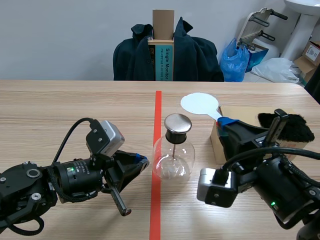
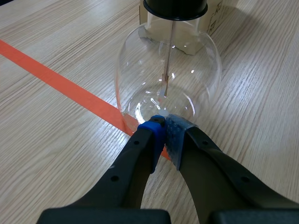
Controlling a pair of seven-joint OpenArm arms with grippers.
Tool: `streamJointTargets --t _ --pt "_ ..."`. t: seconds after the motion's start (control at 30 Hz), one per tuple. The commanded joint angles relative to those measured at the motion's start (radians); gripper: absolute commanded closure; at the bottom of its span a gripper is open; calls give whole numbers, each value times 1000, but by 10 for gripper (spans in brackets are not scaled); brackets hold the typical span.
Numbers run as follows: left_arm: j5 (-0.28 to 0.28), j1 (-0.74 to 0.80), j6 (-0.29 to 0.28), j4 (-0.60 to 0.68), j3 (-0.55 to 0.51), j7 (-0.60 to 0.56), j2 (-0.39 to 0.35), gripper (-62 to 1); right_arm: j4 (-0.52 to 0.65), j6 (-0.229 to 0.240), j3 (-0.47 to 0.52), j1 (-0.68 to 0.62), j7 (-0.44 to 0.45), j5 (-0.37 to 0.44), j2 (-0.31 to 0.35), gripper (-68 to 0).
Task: Do the electroscope experiment.
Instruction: 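Move the plate toward and away from the electroscope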
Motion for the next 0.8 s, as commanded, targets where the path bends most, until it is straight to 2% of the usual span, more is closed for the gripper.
streamJointTargets --t 0.0,0.4,0.77 --pt "-7 -8 -1 15 -9 -17 7 -18 17 -11 6 4 16 3 8 -7" --pt "-7 -8 -1 15 -9 -17 7 -18 17 -11 6 4 118 3 8 -7" --pt "-7 -8 -1 15 -9 -17 7 -18 17 -11 6 4 155 3 7 -7"
